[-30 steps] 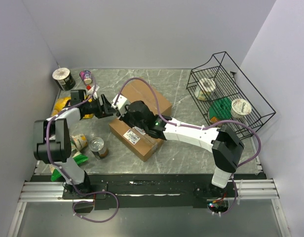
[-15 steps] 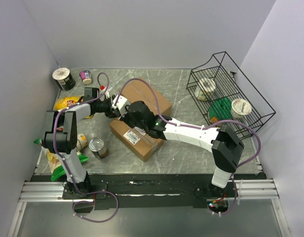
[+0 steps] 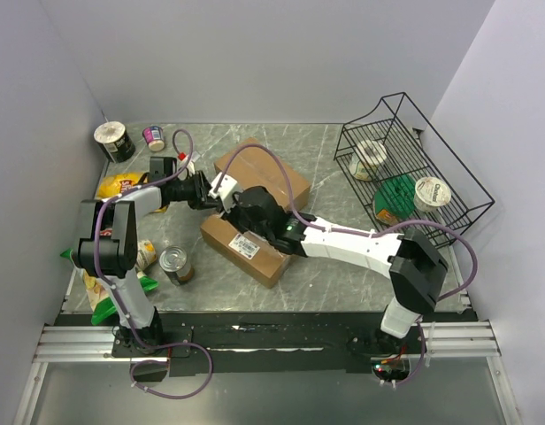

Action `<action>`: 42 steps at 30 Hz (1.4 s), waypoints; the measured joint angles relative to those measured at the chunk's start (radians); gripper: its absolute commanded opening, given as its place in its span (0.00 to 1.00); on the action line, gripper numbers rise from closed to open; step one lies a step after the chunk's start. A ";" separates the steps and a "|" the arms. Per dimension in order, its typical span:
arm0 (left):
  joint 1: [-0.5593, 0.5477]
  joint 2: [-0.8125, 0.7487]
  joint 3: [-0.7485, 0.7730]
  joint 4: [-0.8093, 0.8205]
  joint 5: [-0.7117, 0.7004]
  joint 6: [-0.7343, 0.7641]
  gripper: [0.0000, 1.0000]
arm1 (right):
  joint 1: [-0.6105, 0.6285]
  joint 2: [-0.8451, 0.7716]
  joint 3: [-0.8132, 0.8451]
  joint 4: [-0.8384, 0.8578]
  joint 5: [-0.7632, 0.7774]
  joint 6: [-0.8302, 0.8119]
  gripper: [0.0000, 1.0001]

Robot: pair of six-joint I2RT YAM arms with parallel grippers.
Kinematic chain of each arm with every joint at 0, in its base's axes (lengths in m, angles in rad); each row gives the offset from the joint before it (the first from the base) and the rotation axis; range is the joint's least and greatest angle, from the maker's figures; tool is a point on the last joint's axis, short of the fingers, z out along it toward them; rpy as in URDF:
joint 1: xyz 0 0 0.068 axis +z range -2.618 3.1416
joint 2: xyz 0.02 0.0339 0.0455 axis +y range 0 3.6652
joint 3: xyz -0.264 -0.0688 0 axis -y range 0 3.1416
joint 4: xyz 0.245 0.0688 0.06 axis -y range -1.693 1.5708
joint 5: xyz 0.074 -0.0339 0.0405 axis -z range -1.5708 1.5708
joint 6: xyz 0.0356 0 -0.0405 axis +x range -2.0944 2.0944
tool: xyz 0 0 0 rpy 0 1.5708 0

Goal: Unpack the express box
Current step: Cut the express box at the center of the board.

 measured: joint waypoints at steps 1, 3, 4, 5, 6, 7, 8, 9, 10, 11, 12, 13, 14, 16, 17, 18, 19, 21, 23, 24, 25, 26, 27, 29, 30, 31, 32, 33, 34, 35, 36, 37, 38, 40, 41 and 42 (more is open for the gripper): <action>0.000 -0.003 -0.003 0.001 0.000 0.000 0.13 | 0.000 -0.005 -0.008 0.003 -0.002 0.002 0.00; 0.000 -0.006 -0.008 0.002 0.000 -0.001 0.13 | 0.000 -0.019 -0.027 0.013 -0.006 0.003 0.00; -0.001 -0.008 -0.011 0.002 0.001 -0.002 0.11 | 0.000 -0.027 -0.037 0.016 -0.008 0.003 0.00; -0.002 -0.010 -0.013 0.002 0.002 -0.003 0.11 | 0.000 -0.034 -0.046 0.021 -0.010 0.005 0.00; -0.003 -0.011 -0.016 0.003 0.004 -0.003 0.11 | 0.000 -0.047 -0.064 0.035 -0.013 0.009 0.00; -0.003 -0.011 -0.017 0.002 0.007 -0.005 0.10 | 0.000 -0.061 -0.085 0.051 -0.019 0.012 0.00; -0.004 -0.011 -0.019 0.000 0.012 -0.007 0.10 | -0.002 -0.074 -0.105 0.068 -0.025 0.014 0.00; -0.005 -0.012 -0.020 0.000 0.015 -0.008 0.09 | -0.005 -0.096 -0.136 0.094 -0.034 0.014 0.00; -0.005 -0.013 -0.021 -0.002 0.016 -0.009 0.09 | -0.010 -0.120 -0.165 0.116 -0.049 0.016 0.00; -0.005 -0.014 -0.022 -0.003 0.015 -0.009 0.09 | -0.014 -0.134 -0.173 0.120 -0.058 0.018 0.00; -0.005 -0.016 -0.023 -0.003 0.014 -0.008 0.09 | -0.019 -0.146 -0.173 0.116 -0.071 0.022 0.00; -0.005 -0.018 -0.024 -0.002 0.013 -0.008 0.09 | -0.026 -0.157 -0.169 0.123 -0.087 0.026 0.00; -0.006 -0.022 -0.027 0.000 0.011 -0.008 0.09 | -0.030 -0.164 -0.163 0.127 -0.097 0.029 0.00; -0.006 -0.038 -0.040 0.004 -0.001 -0.008 0.12 | -0.038 -0.180 -0.152 0.136 -0.120 0.028 0.00; -0.005 -0.050 -0.048 0.003 -0.009 -0.008 0.17 | -0.042 -0.190 -0.148 0.138 -0.134 0.027 0.00; -0.005 -0.064 -0.057 0.000 -0.020 -0.008 0.27 | -0.044 -0.199 -0.148 0.139 -0.148 0.025 0.00; -0.005 -0.079 -0.063 -0.006 -0.033 -0.007 0.41 | -0.046 -0.211 -0.148 0.134 -0.159 0.024 0.00; -0.002 -0.116 -0.072 -0.032 -0.071 0.002 0.50 | -0.048 -0.238 -0.156 0.129 -0.182 0.014 0.00; 0.003 -0.153 -0.080 -0.049 -0.094 0.004 0.57 | -0.048 -0.266 -0.171 0.122 -0.197 -0.002 0.00; 0.008 -0.174 -0.084 -0.046 -0.093 0.003 0.59 | -0.050 -0.278 -0.178 0.115 -0.204 -0.007 0.00; 0.013 -0.195 -0.085 -0.040 -0.087 0.001 0.61 | -0.052 -0.293 -0.187 0.107 -0.214 -0.015 0.00; 0.014 -0.209 -0.084 -0.027 -0.080 -0.003 0.62 | -0.053 -0.303 -0.191 0.095 -0.221 -0.021 0.00; 0.013 -0.219 -0.080 -0.015 -0.075 0.001 0.63 | -0.055 -0.311 -0.196 0.088 -0.228 -0.024 0.00; -0.005 -0.214 -0.049 -0.015 -0.066 0.012 0.65 | -0.059 -0.319 -0.200 0.070 -0.240 -0.027 0.00; -0.022 -0.201 -0.029 -0.018 -0.061 0.028 0.66 | -0.060 -0.319 -0.201 0.063 -0.245 -0.028 0.00; -0.040 -0.184 -0.010 -0.023 -0.061 0.043 0.66 | -0.061 -0.319 -0.201 0.054 -0.250 -0.029 0.00; -0.060 -0.165 0.006 -0.032 -0.061 0.062 0.66 | -0.061 -0.319 -0.201 0.046 -0.256 -0.029 0.00; -0.077 -0.147 0.018 -0.046 -0.064 0.082 0.66 | -0.061 -0.319 -0.201 0.042 -0.261 -0.029 0.00; -0.089 -0.132 0.026 -0.059 -0.068 0.095 0.66 | -0.061 -0.319 -0.202 0.041 -0.264 -0.031 0.00; -0.103 -0.111 0.035 -0.068 -0.070 0.115 0.67 | -0.061 -0.319 -0.203 0.041 -0.267 -0.032 0.00; -0.105 -0.103 0.045 -0.073 -0.064 0.127 0.67 | -0.061 -0.319 -0.203 0.041 -0.267 -0.033 0.00; -0.107 -0.100 0.055 -0.083 -0.063 0.145 0.67 | -0.061 -0.319 -0.203 0.041 -0.269 -0.036 0.00; -0.108 -0.099 0.063 -0.095 -0.071 0.166 0.67 | -0.061 -0.318 -0.203 0.041 -0.270 -0.037 0.00; -0.108 -0.088 0.069 -0.122 -0.087 0.201 0.66 | -0.061 -0.314 -0.203 0.042 -0.274 -0.040 0.00; -0.108 -0.076 0.070 -0.137 -0.097 0.218 0.65 | -0.061 -0.312 -0.203 0.042 -0.274 -0.042 0.00; -0.107 -0.062 0.070 -0.152 -0.106 0.229 0.63 | -0.061 -0.307 -0.203 0.044 -0.273 -0.046 0.00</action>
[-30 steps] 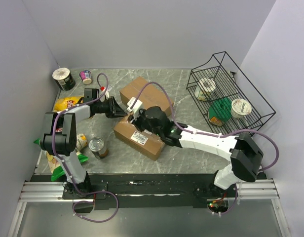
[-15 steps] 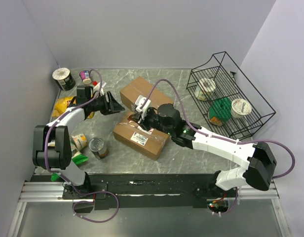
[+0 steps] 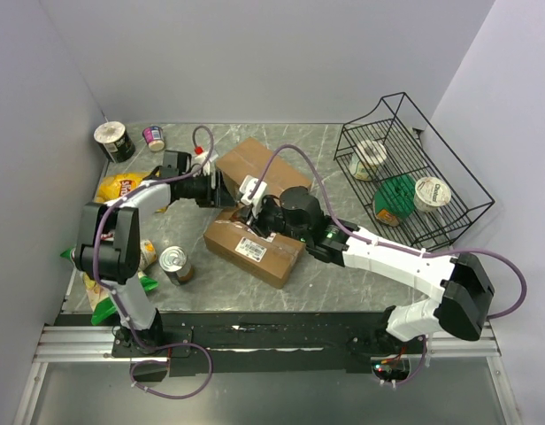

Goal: Unpack the express box
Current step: Cut the express box at the center of the board.

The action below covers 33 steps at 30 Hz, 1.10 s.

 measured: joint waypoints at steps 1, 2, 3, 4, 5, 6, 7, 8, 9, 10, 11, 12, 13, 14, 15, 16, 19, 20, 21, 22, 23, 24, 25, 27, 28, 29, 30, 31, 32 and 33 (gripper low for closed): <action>0.000 0.015 0.000 -0.014 -0.008 0.010 0.63 | 0.000 0.007 0.000 0.005 0.003 -0.004 0.00; 0.000 0.031 0.000 -0.031 -0.017 0.013 0.63 | 0.000 0.013 -0.002 0.009 0.008 -0.006 0.00; 0.002 0.042 0.000 -0.034 -0.009 0.006 0.63 | 0.000 0.021 -0.005 0.017 0.015 -0.010 0.00; 0.003 0.042 0.000 -0.035 -0.006 0.005 0.63 | 0.000 0.030 -0.012 0.029 0.019 -0.012 0.00; 0.003 0.036 -0.002 -0.035 -0.011 0.006 0.62 | 0.000 0.037 -0.018 0.036 0.023 -0.015 0.00; 0.002 0.028 -0.007 -0.033 -0.023 0.007 0.62 | 0.000 0.046 -0.025 0.042 0.023 -0.018 0.00; 0.002 0.018 -0.016 -0.029 -0.034 0.007 0.62 | 0.000 0.053 -0.031 0.043 0.022 -0.021 0.00; 0.002 0.004 -0.031 -0.024 -0.045 0.006 0.61 | 0.000 0.060 -0.034 0.042 0.016 -0.024 0.00; 0.003 -0.012 -0.046 -0.024 -0.056 0.006 0.60 | 0.000 0.067 -0.034 0.042 0.006 -0.025 0.00; 0.005 -0.026 -0.057 -0.024 -0.064 0.006 0.59 | 0.000 0.071 -0.034 0.044 -0.003 -0.027 0.00; 0.008 -0.041 -0.071 -0.024 -0.074 0.005 0.59 | 0.000 0.072 -0.034 0.044 -0.016 -0.027 0.00; 0.012 -0.053 -0.082 -0.026 -0.079 0.004 0.58 | 0.000 0.073 -0.034 0.044 -0.027 -0.027 0.00; 0.016 -0.063 -0.090 -0.026 -0.084 0.003 0.57 | 0.000 0.073 -0.034 0.048 -0.037 -0.027 0.00; 0.020 -0.068 -0.095 -0.026 -0.086 0.001 0.57 | 0.000 0.073 -0.034 0.056 -0.046 -0.027 0.00; 0.024 -0.072 -0.100 -0.026 -0.087 -0.003 0.57 | 0.000 0.073 -0.035 0.064 -0.054 -0.026 0.00; 0.026 -0.074 -0.103 -0.026 -0.087 -0.008 0.57 | 0.000 0.073 -0.040 0.082 -0.061 -0.025 0.00; 0.027 -0.075 -0.105 -0.024 -0.087 -0.019 0.56 | 0.000 0.076 -0.048 0.110 -0.072 -0.023 0.00; 0.027 -0.075 -0.105 -0.024 -0.087 -0.019 0.56 | 0.000 0.080 -0.048 0.124 -0.072 -0.022 0.00; 0.027 -0.075 -0.105 -0.024 -0.087 -0.020 0.56 | 0.000 0.087 -0.047 0.140 -0.072 -0.023 0.00; 0.027 -0.075 -0.105 -0.024 -0.087 -0.021 0.56 | 0.000 0.095 -0.047 0.156 -0.070 -0.023 0.00; 0.027 -0.075 -0.105 -0.024 -0.087 -0.021 0.56 | 0.000 0.106 -0.047 0.171 -0.066 -0.024 0.00; 0.027 -0.075 -0.105 -0.024 -0.087 -0.022 0.56 | 0.000 0.119 -0.047 0.183 -0.060 -0.027 0.00; 0.027 -0.075 -0.105 -0.025 -0.087 -0.022 0.55 | 0.000 0.132 -0.047 0.193 -0.053 -0.028 0.00; 0.027 -0.075 -0.105 -0.024 -0.086 -0.023 0.55 | 0.000 0.156 -0.047 0.207 -0.044 -0.035 0.00; 0.027 -0.075 -0.105 -0.024 -0.086 -0.023 0.55 | 0.000 0.165 -0.047 0.211 -0.042 -0.037 0.00; 0.027 -0.075 -0.105 -0.024 -0.086 -0.023 0.55 | 0.000 0.174 -0.047 0.214 -0.039 -0.039 0.00; 0.027 -0.075 -0.105 -0.024 -0.087 -0.023 0.55 | 0.000 0.182 -0.047 0.216 -0.038 -0.043 0.00; 0.027 -0.075 -0.105 -0.024 -0.087 -0.023 0.55 | 0.000 0.184 -0.047 0.219 -0.038 -0.045 0.00; 0.028 -0.075 -0.105 -0.024 -0.087 -0.024 0.55 | 0.000 0.184 -0.045 0.221 -0.038 -0.047 0.00; 0.028 -0.075 -0.106 -0.024 -0.087 -0.026 0.55 | 0.000 0.184 -0.044 0.221 -0.038 -0.050 0.00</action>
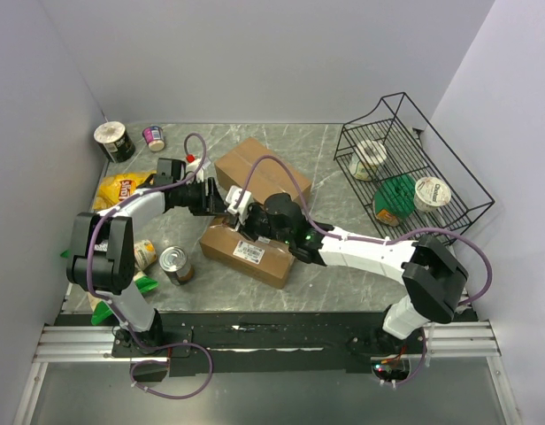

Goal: Unpack the express box
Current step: Cut the express box at the center of the board.

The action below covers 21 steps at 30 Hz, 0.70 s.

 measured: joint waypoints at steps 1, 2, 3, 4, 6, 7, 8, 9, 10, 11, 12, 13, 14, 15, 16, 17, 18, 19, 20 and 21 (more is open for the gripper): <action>0.000 0.000 0.000 0.001 0.000 -0.002 0.55 | 0.000 0.000 0.000 0.000 0.000 -0.003 0.00; 0.000 0.000 -0.002 0.002 0.000 -0.004 0.55 | 0.000 0.000 0.000 -0.002 0.000 -0.005 0.00; 0.001 0.000 -0.002 0.004 0.000 -0.007 0.54 | 0.000 0.000 0.000 -0.002 0.000 -0.008 0.00; 0.001 0.000 -0.003 0.004 0.000 -0.008 0.54 | 0.000 0.000 0.000 -0.002 0.000 -0.012 0.00; 0.002 0.000 -0.003 0.006 0.001 -0.011 0.53 | 0.000 0.000 0.000 -0.005 0.000 -0.021 0.00; 0.002 0.000 -0.003 0.006 0.001 -0.012 0.52 | 0.001 0.000 0.000 -0.006 0.001 -0.025 0.00; 0.002 0.000 -0.003 0.006 0.001 -0.012 0.52 | 0.002 0.000 0.001 -0.008 0.003 -0.031 0.00; 0.002 0.000 -0.003 0.006 0.001 -0.014 0.51 | 0.003 0.000 0.001 -0.011 0.005 -0.035 0.00; 0.003 0.000 -0.003 0.006 0.001 -0.015 0.50 | 0.004 0.000 0.001 -0.014 0.007 -0.040 0.00; 0.003 0.000 -0.003 0.006 0.001 -0.016 0.50 | 0.005 0.000 0.001 -0.016 0.009 -0.042 0.00; 0.004 0.000 -0.003 0.006 0.001 -0.017 0.50 | 0.005 -0.001 0.001 -0.018 0.011 -0.046 0.00; 0.005 0.000 -0.003 0.006 0.002 -0.019 0.49 | 0.006 -0.003 0.001 -0.023 0.012 -0.049 0.00; 0.006 0.001 -0.003 0.006 0.002 -0.020 0.49 | 0.007 -0.005 0.001 -0.027 0.015 -0.050 0.00; 0.006 0.002 -0.003 0.007 0.003 -0.021 0.48 | 0.007 -0.006 0.001 -0.030 0.017 -0.051 0.00; 0.006 0.003 -0.003 0.007 0.003 -0.023 0.48 | 0.008 -0.008 0.001 -0.034 0.024 -0.052 0.00; 0.006 0.003 -0.003 0.008 0.004 -0.023 0.48 | 0.008 -0.009 0.001 -0.037 0.027 -0.051 0.00; 0.007 0.004 -0.003 0.009 0.006 -0.024 0.47 | 0.008 -0.010 0.001 -0.039 0.031 -0.050 0.00; 0.007 0.005 -0.003 0.010 0.007 -0.028 0.46 | 0.008 -0.012 0.001 -0.042 0.036 -0.047 0.00; 0.008 0.005 -0.003 0.011 0.009 -0.030 0.46 | 0.008 -0.015 0.001 -0.047 0.043 -0.043 0.00; 0.009 0.006 -0.003 0.011 0.010 -0.034 0.46 | 0.008 -0.018 0.001 -0.052 0.050 -0.039 0.00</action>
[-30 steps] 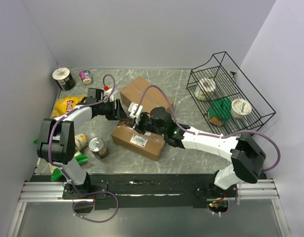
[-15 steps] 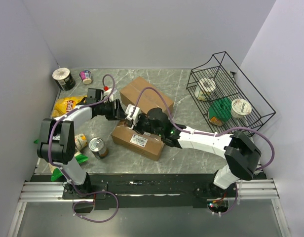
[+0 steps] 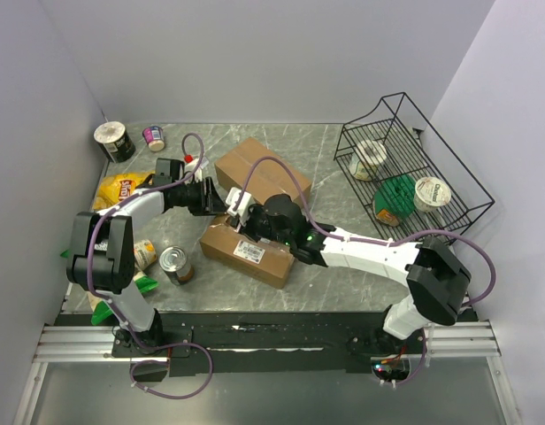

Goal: Unpack the express box
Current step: Cut the express box at the center of the board.

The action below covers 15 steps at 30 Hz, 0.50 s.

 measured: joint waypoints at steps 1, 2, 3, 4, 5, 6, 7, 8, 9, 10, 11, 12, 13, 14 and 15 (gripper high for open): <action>0.001 0.001 0.000 0.001 0.001 -0.003 0.45 | 0.000 -0.001 0.000 -0.004 0.003 0.004 0.00; 0.001 0.002 0.000 0.002 0.002 -0.004 0.45 | 0.000 -0.003 0.000 -0.007 0.006 0.008 0.00; 0.002 0.003 0.000 0.003 0.003 -0.005 0.45 | 0.000 -0.003 0.000 -0.010 0.007 0.010 0.00; 0.002 0.003 0.000 0.003 0.005 -0.005 0.45 | 0.000 -0.003 0.000 -0.012 0.007 0.011 0.00; 0.002 0.003 0.000 0.003 0.006 -0.006 0.45 | 0.000 -0.003 0.000 -0.016 0.008 0.014 0.00; 0.002 0.004 0.000 0.003 0.007 -0.006 0.44 | 0.000 -0.003 0.000 -0.019 0.008 0.017 0.00; 0.003 0.005 0.000 0.003 0.008 -0.006 0.44 | 0.000 -0.003 0.000 -0.024 0.008 0.021 0.00; 0.003 0.005 0.000 0.003 0.008 -0.008 0.44 | 0.000 -0.004 0.001 -0.027 0.008 0.027 0.00; 0.003 0.005 0.000 0.003 0.009 -0.008 0.43 | 0.000 -0.005 0.003 -0.035 0.009 0.032 0.00; 0.003 0.005 0.000 0.003 0.009 -0.008 0.43 | 0.000 -0.006 0.008 -0.044 0.012 0.038 0.00; 0.003 0.005 0.000 0.003 0.009 -0.010 0.42 | 0.000 -0.007 0.014 -0.056 0.017 0.046 0.00; 0.003 0.005 0.000 0.003 0.008 -0.011 0.42 | 0.000 -0.011 0.017 -0.070 0.022 0.052 0.00; 0.004 0.005 0.000 0.003 0.009 -0.012 0.42 | 0.000 -0.017 0.018 -0.085 0.025 0.058 0.00; 0.004 0.005 0.000 0.003 0.010 -0.013 0.41 | 0.000 -0.024 0.018 -0.095 0.028 0.062 0.00; 0.003 0.005 0.000 0.003 0.010 -0.013 0.41 | 0.000 -0.031 0.018 -0.108 0.031 0.066 0.00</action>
